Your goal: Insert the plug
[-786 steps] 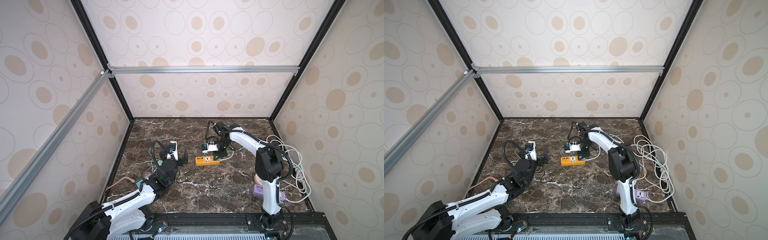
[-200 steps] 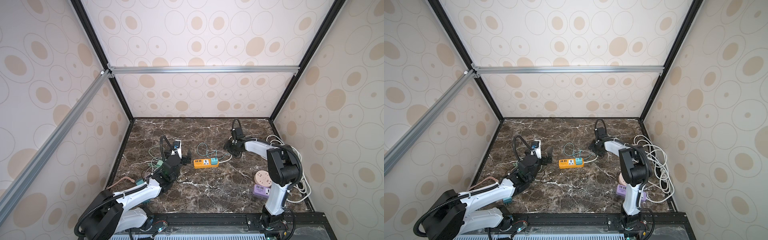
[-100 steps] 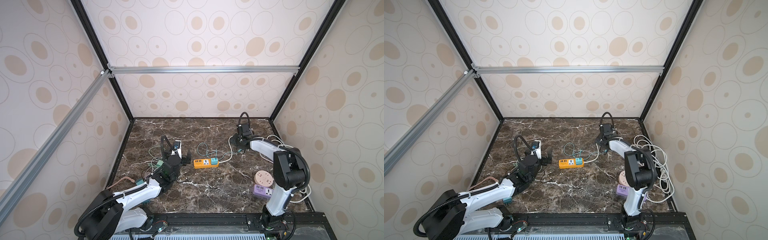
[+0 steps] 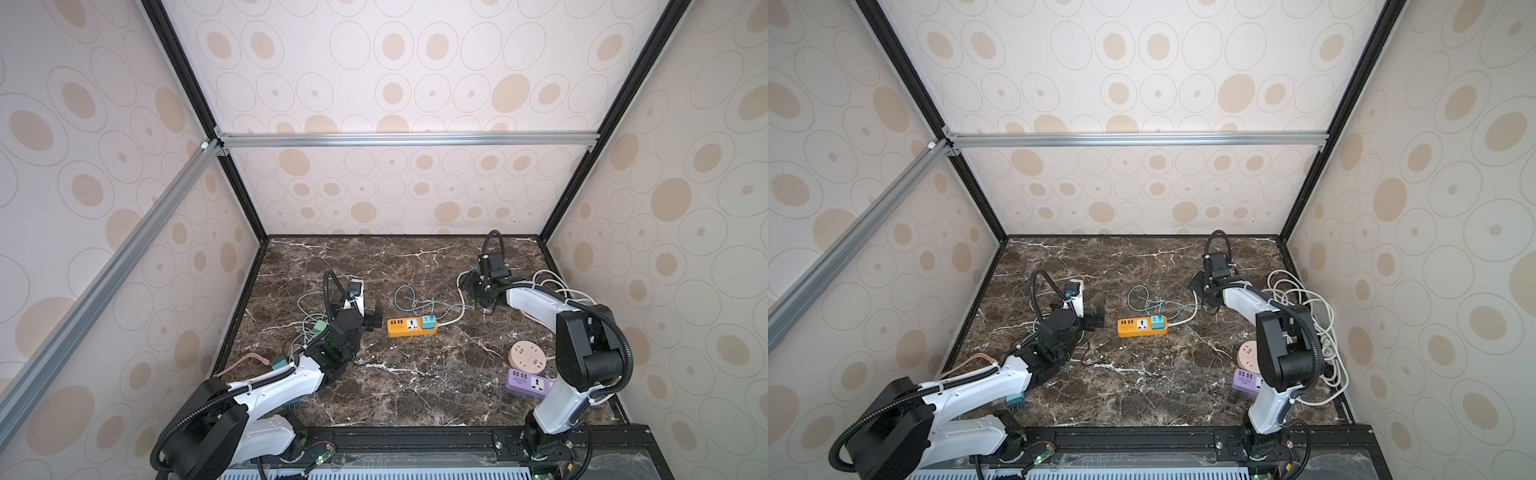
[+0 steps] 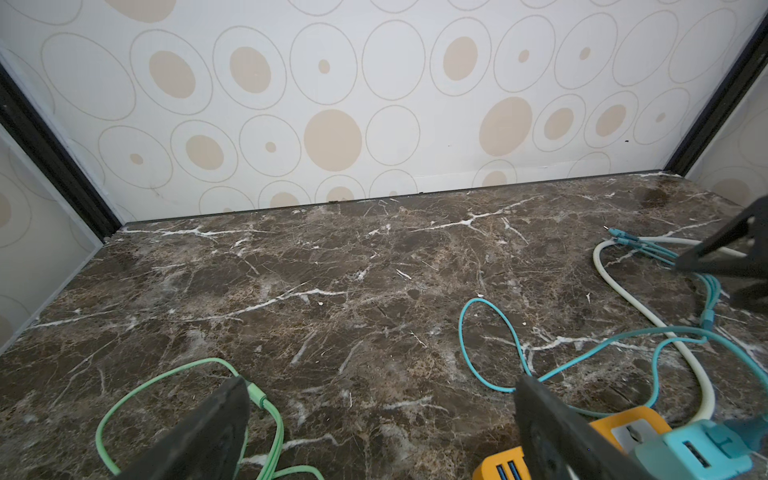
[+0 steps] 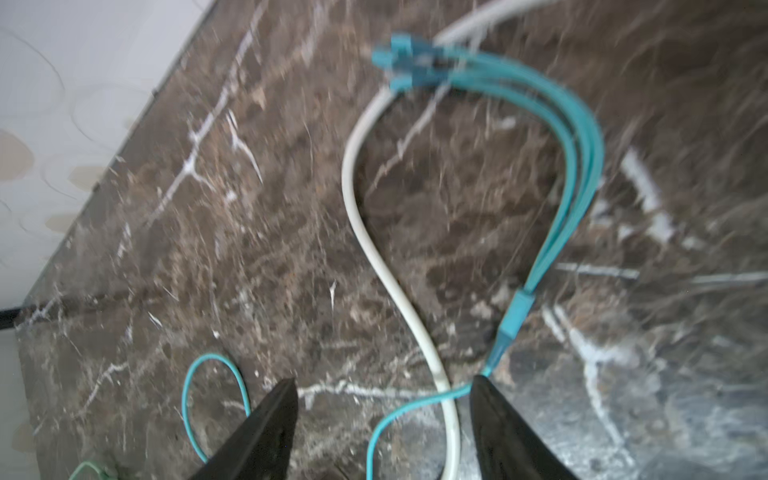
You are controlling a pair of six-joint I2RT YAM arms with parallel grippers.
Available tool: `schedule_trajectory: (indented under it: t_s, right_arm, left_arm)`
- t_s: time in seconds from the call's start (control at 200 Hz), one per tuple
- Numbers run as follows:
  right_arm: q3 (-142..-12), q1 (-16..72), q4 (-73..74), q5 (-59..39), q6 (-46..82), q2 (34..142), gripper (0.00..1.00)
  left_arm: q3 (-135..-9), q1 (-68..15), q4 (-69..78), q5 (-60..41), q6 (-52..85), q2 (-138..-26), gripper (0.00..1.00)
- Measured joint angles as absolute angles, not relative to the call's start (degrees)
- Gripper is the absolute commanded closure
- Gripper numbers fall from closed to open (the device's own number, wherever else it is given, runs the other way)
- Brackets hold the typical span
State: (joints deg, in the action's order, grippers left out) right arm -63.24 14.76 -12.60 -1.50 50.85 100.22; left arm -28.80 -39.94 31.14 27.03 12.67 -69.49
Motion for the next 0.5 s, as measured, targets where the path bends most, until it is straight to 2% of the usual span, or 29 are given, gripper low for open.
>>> schedule_trajectory:
  t_s: [0.37, 0.5]
  right_arm:
    - [-63.0, 19.4, -11.8, -2.7, 56.6, 105.5, 0.36]
    - [-64.1, 20.2, -10.2, -1.5, 57.8, 107.1, 0.41]
  left_arm:
    - [-29.1, -39.9, 30.7, 26.9, 12.8, -69.6, 0.02]
    - [-29.1, -39.9, 30.7, 27.0, 12.9, -69.2, 0.02]
